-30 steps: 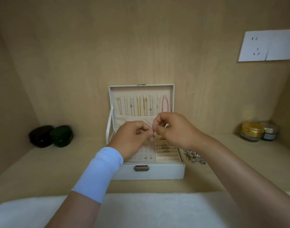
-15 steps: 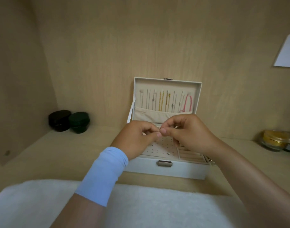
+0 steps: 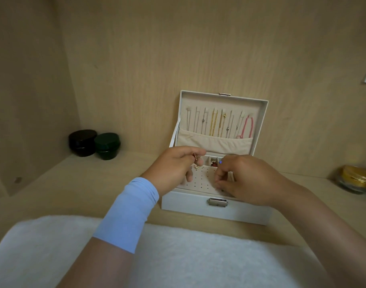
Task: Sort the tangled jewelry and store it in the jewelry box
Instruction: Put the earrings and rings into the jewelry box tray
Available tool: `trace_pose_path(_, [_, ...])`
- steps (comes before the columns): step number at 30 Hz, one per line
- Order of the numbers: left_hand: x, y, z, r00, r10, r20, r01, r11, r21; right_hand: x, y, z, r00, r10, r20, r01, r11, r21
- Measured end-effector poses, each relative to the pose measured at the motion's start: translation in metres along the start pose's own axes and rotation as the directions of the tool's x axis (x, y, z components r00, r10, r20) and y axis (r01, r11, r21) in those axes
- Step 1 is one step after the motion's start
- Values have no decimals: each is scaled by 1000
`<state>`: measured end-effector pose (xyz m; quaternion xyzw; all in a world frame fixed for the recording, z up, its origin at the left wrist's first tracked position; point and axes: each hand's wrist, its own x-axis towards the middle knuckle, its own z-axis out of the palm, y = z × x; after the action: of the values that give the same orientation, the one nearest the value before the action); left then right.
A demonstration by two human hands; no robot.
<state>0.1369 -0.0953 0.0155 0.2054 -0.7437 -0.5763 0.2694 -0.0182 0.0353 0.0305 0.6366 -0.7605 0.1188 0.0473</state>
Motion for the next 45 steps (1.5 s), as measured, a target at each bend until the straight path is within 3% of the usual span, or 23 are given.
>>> trace_pose_path(5, [-2,-2,0,998,54,20,-55,998,38,-1,-5,-1,1000,-11,23,13,997,-75])
trace_pose_path(9, [-3,0,1,999,43,-23,-44,999,-14,-1,-3,-2,998,0,59,1,1000,-25])
trace_pose_path(13, [-6,3,2,998,29,-64,-33,997,-75,1,5,-1,999,40,18,-42,982,186])
trace_pose_path(16, [-5,6,3,996,21,-81,-28,997,-78,6,3,-5,985,72,-157,13,875,483])
trace_pose_path(18, [-1,7,3,996,15,-87,-21,997,-71,11,-2,-11,962,54,-269,103,837,538])
trace_pose_path(26, [14,13,-5,990,-28,-136,24,999,-31,39,-8,-9,899,-88,-430,239,920,310])
trace_pose_path(30, [19,12,-9,993,-4,-115,9,999,41,46,-1,-6,899,-25,-437,203,909,365])
trace_pose_path(32, [25,4,-7,982,95,-162,-66,982,175,45,6,-4,922,43,-386,128,904,407])
trace_pose_path(35, [31,-6,-5,965,205,-162,-116,891,438,45,19,4,962,120,-245,-20,927,375])
trace_pose_path(39, [34,-16,-3,975,222,-21,-147,711,688,44,23,14,982,132,-135,-110,981,160])
trace_pose_path(45, [38,-21,-5,981,188,53,-158,605,780,47,18,21,980,82,-184,-93,994,-57])
